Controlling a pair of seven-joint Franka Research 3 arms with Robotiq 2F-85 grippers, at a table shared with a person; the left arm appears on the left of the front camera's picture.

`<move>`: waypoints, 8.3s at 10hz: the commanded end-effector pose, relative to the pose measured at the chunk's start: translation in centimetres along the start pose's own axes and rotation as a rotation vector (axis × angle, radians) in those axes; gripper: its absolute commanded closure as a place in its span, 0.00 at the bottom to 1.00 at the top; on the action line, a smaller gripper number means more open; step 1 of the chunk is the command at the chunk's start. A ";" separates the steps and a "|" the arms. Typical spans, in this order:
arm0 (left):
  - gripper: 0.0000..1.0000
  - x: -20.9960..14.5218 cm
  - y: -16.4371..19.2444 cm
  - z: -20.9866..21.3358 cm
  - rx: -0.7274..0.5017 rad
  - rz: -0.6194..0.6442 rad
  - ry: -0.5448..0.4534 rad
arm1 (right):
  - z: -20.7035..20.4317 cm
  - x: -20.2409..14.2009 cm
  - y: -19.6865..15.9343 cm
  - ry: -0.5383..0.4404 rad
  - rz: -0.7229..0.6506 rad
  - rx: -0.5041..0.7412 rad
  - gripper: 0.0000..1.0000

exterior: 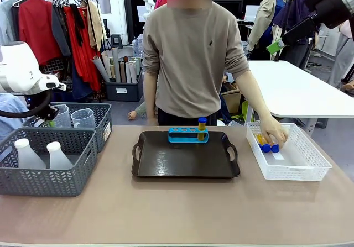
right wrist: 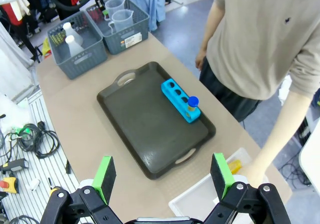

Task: Prepare the laboratory tools.
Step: Pick up one Large Measuring Cup and place it on the Handle tray.

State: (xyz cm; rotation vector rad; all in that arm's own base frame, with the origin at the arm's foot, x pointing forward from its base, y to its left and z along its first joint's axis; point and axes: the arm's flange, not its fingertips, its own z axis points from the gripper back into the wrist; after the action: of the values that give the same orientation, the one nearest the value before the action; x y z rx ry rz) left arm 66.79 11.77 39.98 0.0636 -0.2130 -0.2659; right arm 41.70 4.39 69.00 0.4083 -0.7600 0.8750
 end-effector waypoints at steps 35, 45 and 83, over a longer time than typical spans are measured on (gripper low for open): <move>1.00 -7.6 -12.1 50.6 -0.010 -0.910 -0.161 | 0.1 0.1 0.0 -0.017 -0.001 0.012 0.00; 1.00 -4.9 -18.0 46.5 -0.087 -1.072 -0.036 | 0.1 0.1 0.0 -0.017 -0.001 0.012 0.00; 0.42 12.0 -58.6 3.3 -0.345 -1.707 -0.033 | 0.1 0.1 0.0 -0.017 -0.001 0.012 0.00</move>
State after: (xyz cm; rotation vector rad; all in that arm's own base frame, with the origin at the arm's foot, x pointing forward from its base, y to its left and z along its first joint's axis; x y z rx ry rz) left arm 61.66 -47.35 39.49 -0.1053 -0.0969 -2.0188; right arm 41.67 4.45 68.98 0.4067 -0.7582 0.8757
